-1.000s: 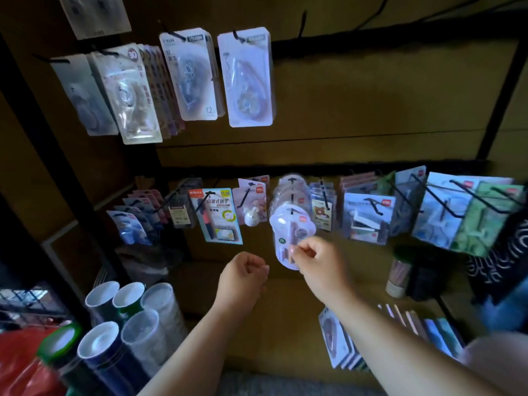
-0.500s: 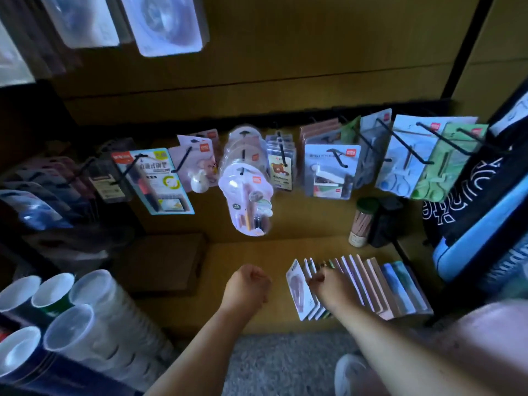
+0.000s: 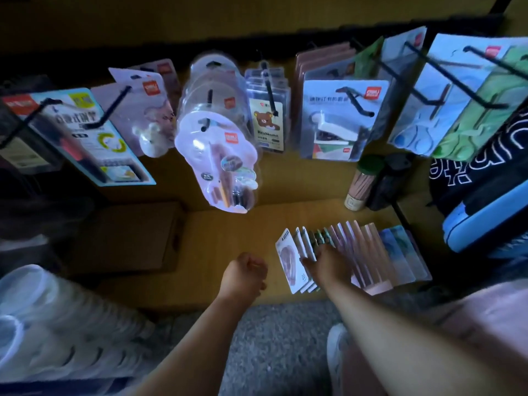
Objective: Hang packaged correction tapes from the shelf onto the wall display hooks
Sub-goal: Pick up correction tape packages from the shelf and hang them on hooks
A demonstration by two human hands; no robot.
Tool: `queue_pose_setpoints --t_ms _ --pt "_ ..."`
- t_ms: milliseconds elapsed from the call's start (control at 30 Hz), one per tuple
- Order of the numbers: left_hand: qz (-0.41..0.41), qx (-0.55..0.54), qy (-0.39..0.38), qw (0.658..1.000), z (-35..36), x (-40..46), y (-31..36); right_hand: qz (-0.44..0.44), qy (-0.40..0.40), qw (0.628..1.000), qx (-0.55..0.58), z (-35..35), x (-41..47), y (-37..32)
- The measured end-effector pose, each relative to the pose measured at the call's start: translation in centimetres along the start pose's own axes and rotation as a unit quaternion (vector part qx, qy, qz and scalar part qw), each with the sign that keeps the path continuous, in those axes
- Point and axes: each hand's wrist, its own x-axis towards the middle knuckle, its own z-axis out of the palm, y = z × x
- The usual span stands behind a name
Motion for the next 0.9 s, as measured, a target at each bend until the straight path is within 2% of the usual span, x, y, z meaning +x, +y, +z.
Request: queue_pose_setpoints --t_ms 100,267,667,900 --pt "-0.009 -0.001 -0.008 1.0 0.4 0.5 -0.6 -0.02 0.033 0.999 -0.017 1.2 0.8 -0.1" --pt "-0.026 -0.005 -0.018 0.999 0.8 0.7 -2.0 -0.012 0.045 0.997 -0.062 3.1 2.2 0.1" --pt "-0.051 -0.037 -0.02 0.998 1.0 1.4 -3.1 0.02 0.034 0.997 -0.062 5.3 4.2 0.2" --pt "-0.051 -0.038 -0.025 0.998 1.2 1.7 -3.3 0.007 0.08 0.995 -0.059 5.7 4.0 0.8"
